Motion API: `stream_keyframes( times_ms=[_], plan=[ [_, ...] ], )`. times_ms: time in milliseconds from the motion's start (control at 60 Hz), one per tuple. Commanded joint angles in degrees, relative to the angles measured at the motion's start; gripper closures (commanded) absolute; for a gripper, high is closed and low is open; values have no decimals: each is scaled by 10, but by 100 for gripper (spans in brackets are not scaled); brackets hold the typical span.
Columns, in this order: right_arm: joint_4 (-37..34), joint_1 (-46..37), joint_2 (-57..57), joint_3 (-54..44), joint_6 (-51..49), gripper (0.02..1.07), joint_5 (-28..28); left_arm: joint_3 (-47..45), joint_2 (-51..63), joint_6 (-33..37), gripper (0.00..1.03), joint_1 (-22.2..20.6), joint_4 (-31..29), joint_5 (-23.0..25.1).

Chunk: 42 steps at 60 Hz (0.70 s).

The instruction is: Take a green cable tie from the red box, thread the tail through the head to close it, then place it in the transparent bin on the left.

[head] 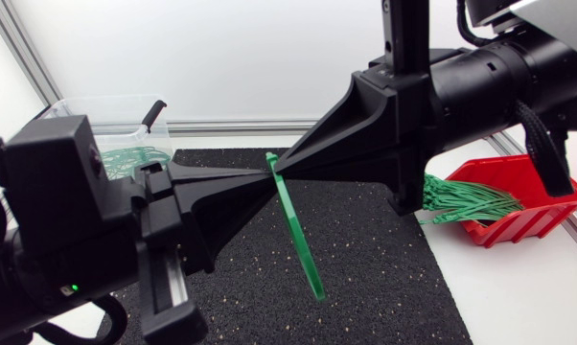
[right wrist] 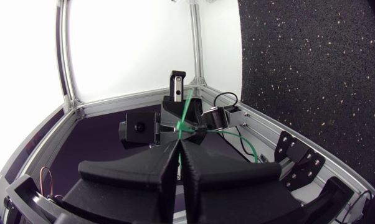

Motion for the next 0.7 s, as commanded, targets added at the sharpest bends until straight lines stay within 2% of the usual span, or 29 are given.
stream_keyframes(
  times_ms=[0,200,400,483,533,683],
  plan=[
    [15,5,3,-6,19,79,24,-4,-13,14,100,-5,12,35],
    [39,4,-19,-28,15,79,21,-12,-22,30,100,22,2,61],
    [39,6,-27,-18,5,66,16,-16,-12,71,100,44,4,74],
    [29,-1,-27,-13,-9,66,4,-18,-7,86,100,52,6,74],
    [15,-8,-27,-6,-20,61,-1,-17,-4,94,100,59,6,79],
    [2,-37,-22,-1,-52,60,-20,-18,8,110,100,88,11,109]
  ],
)
